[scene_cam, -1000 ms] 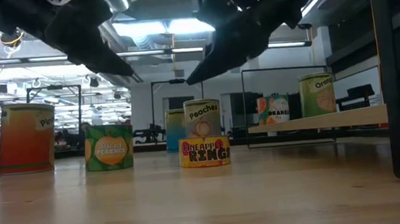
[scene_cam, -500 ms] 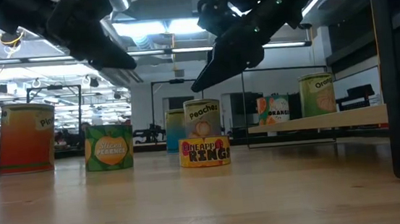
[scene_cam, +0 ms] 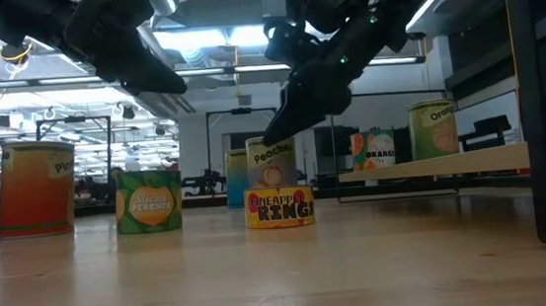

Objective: Pick and place cans onto a shelf
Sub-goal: Put the canned peaches on the shelf

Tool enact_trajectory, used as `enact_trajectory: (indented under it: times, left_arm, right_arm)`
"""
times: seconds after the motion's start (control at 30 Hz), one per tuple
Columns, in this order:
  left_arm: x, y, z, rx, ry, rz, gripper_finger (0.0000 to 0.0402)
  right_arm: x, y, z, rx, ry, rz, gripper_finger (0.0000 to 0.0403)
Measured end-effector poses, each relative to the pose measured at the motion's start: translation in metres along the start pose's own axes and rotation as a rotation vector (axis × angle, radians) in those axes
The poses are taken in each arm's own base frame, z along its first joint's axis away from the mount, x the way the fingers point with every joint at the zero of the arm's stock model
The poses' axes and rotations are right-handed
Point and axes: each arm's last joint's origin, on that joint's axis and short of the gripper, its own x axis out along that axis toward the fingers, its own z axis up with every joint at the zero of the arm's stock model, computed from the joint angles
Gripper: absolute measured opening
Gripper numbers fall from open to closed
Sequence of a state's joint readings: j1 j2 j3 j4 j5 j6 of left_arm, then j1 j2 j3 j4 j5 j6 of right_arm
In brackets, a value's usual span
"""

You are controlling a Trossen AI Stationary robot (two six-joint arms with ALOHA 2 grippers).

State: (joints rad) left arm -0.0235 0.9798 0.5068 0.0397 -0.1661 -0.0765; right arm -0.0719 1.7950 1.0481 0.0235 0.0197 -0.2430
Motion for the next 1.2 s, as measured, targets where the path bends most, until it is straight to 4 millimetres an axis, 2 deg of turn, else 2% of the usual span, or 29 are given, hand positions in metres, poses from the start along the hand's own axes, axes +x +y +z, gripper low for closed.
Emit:
enact_trajectory:
  times: [0.13,0.53,0.77,1.03,1.2]
  left_arm:
    - [0.000,0.000,0.000,0.000,0.000,0.000,0.0102]
    - [0.000,0.000,0.000,0.000,0.000,0.000,0.0102]
    - [0.000,0.000,0.000,-0.003,0.000,0.000,0.0102]
    - [0.000,0.000,0.000,-0.003,0.000,0.000,0.0102]
    - [0.000,0.000,0.000,-0.003,0.001,0.000,0.0102]
  right_arm:
    - [0.002,0.000,0.000,0.002,-0.011,-0.004,0.0178]
    - [0.002,0.000,0.000,0.003,-0.014,-0.009,0.0064]
    - [0.002,0.000,0.000,0.003,-0.011,-0.011,0.0017]
    - [0.001,0.000,0.000,0.003,-0.015,-0.012,0.0006]
    - [-0.012,-0.001,0.002,0.003,0.002,-0.011,0.0005]
